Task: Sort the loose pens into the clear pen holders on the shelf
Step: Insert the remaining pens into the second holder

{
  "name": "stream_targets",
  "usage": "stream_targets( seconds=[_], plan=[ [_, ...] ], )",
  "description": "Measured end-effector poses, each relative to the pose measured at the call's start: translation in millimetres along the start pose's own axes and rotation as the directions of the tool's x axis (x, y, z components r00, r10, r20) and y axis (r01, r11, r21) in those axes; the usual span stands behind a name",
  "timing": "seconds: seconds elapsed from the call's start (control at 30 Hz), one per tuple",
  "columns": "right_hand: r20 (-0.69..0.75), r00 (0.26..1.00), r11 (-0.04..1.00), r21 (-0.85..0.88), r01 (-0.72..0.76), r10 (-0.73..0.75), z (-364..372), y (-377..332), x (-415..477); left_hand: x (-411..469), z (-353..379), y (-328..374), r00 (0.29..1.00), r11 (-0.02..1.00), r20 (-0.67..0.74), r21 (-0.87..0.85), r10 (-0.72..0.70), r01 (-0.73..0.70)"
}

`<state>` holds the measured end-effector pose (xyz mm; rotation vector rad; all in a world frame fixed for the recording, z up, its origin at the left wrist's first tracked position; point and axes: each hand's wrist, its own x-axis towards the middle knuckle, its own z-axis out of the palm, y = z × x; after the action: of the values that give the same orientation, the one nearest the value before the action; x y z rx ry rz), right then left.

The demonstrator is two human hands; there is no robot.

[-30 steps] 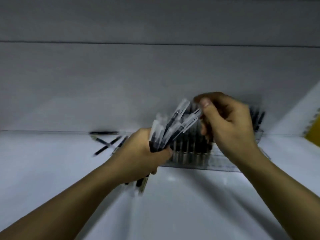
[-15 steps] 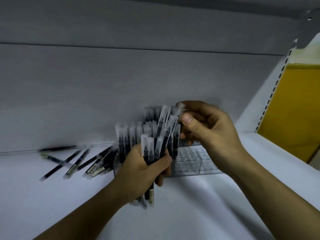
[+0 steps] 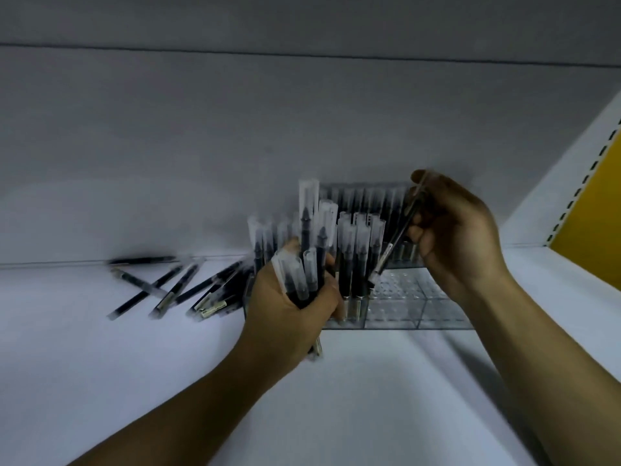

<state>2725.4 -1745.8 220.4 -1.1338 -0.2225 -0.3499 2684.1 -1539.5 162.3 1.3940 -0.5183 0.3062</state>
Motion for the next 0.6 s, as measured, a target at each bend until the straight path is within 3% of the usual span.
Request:
stream_targets(
  seconds=[0.23,0.4,0.5,0.6],
  plan=[
    [-0.009,1.000,0.995,-0.101,-0.005,0.004,-9.9,9.8,-7.9,-11.7,-7.5,-11.7,0.998,0.994,0.007,0.087,-0.061,0.061],
    [-0.034,0.991,0.962,-0.244,0.121,-0.133,-6.3,8.1,-10.7,-12.3,-5.4,-10.1,0.993,0.991,0.035,0.078,-0.115,0.113],
    [-0.026,0.959,0.874,-0.418,0.245,-0.281,-8.5,4.2,-10.9,-10.4,-4.1,-11.8,0.986,0.986,0.012,0.020,-0.166,0.166],
    [0.025,0.940,0.816,-0.488,0.308,-0.340,-8.3,3.1,-13.5,-8.1,-5.4,-9.3,0.986,0.986,-0.003,0.001,-0.167,0.167]
  ],
)
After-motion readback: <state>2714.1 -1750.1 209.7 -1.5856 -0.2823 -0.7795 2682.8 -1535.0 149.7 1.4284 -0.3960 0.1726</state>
